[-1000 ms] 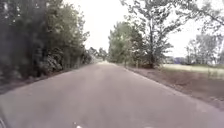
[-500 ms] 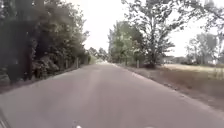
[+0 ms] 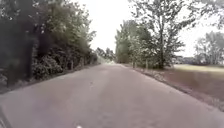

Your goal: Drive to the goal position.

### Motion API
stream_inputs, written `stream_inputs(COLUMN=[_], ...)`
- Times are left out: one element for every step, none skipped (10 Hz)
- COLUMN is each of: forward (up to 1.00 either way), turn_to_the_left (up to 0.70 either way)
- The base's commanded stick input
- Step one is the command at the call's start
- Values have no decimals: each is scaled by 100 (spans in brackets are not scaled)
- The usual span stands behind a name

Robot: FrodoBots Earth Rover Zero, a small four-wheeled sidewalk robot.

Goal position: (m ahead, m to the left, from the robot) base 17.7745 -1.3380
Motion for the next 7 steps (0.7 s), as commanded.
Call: stream_inputs(forward=[100,100,100,100,100,100,100], turn_to_the_left=[-19,-20,-21,-21,-21,-21,-21])
